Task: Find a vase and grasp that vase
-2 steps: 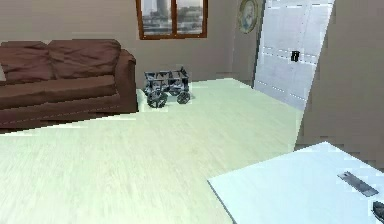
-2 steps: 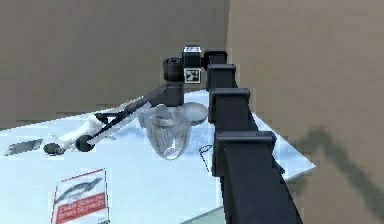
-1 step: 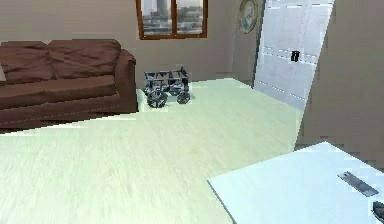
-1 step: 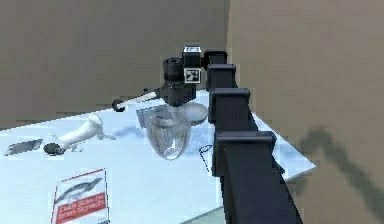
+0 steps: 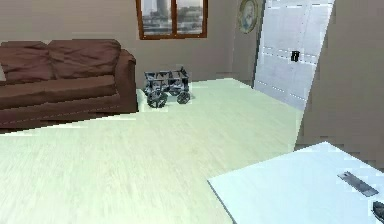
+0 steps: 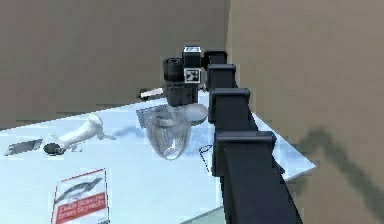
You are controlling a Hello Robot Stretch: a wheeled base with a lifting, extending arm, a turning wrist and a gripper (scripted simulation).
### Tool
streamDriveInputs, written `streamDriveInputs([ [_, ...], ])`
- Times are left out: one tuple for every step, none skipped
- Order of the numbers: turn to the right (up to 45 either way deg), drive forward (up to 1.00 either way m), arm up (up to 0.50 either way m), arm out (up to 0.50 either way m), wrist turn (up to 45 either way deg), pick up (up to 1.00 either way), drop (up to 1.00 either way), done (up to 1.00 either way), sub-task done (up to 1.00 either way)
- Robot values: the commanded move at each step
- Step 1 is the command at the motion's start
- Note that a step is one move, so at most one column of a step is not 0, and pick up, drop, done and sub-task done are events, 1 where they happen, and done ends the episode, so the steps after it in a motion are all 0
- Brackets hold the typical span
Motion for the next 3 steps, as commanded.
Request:
streamDriveInputs([
  [0.0,0.00,-0.28,0.00,0.0,0.00,0.00,0.00,0.00],
  [0.0,0.00,0.00,0.00,0.0,1.00,0.00,0.00,0.00],
  [0.0,0.00,0.10,0.00,0.0,0.00,0.00,0.00,0.00],
])
